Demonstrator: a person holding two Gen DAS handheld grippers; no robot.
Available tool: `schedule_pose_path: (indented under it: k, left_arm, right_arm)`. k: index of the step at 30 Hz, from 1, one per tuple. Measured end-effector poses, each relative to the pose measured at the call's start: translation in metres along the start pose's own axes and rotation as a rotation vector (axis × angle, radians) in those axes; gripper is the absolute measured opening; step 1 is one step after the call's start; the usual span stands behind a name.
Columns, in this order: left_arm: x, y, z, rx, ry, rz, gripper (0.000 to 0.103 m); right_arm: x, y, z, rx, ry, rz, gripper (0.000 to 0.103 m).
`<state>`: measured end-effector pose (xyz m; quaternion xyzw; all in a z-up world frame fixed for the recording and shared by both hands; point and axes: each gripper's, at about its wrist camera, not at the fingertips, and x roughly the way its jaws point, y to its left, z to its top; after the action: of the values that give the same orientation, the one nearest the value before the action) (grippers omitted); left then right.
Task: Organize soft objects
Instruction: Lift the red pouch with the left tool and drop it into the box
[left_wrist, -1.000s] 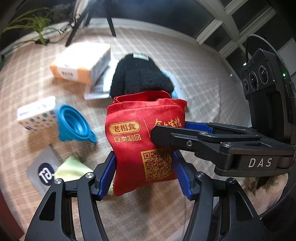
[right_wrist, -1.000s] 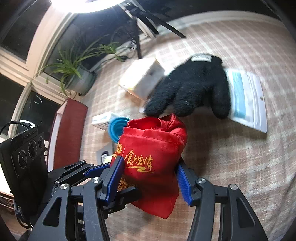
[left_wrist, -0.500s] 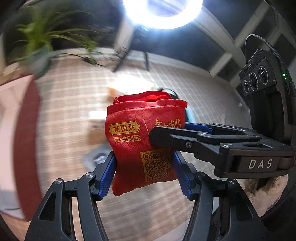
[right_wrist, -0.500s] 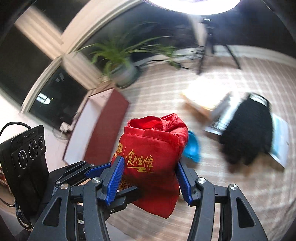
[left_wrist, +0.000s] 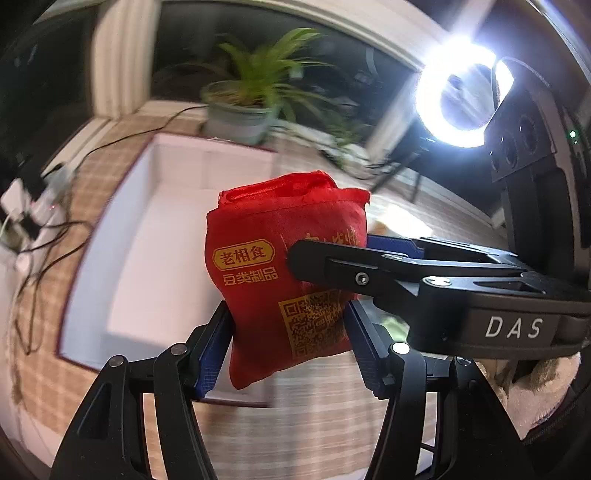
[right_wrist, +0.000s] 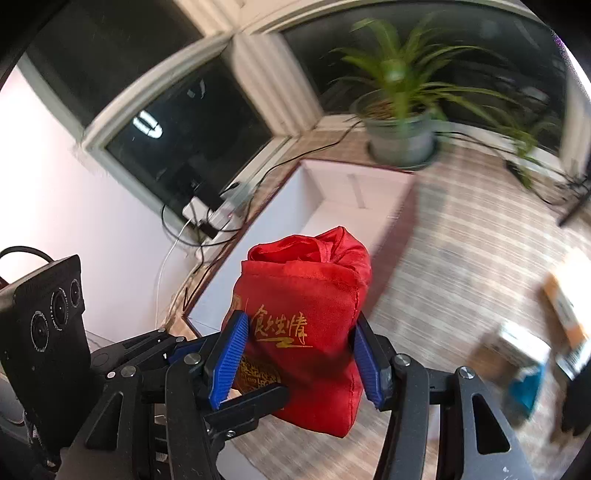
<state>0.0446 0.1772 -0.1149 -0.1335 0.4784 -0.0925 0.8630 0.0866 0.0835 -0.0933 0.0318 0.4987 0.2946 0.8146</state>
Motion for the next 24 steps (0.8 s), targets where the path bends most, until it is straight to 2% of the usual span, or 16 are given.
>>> schedule_pose_path:
  k: [5,9,15,24]
  left_arm:
    - [0.010,0.041,0.006,-0.071,0.025,0.021,0.059]
    - [0.019,0.066,0.007,-0.103,0.053,0.027,0.059]
    - [0.029,0.075,0.006,-0.103,0.084,0.038,0.060]
    - [0.037,0.076,0.009,-0.117,0.093,0.063,0.060]
  right_arm:
    - [0.046,0.036,0.015,-0.054,0.054,0.009,0.052]
    - [0.078,0.045,0.022,-0.057,0.105,0.012,0.052]
    - [0.108,0.043,0.029,-0.034,0.152,0.003,0.052]
    - [0.125,0.035,0.035,-0.031,0.173,-0.027,0.054]
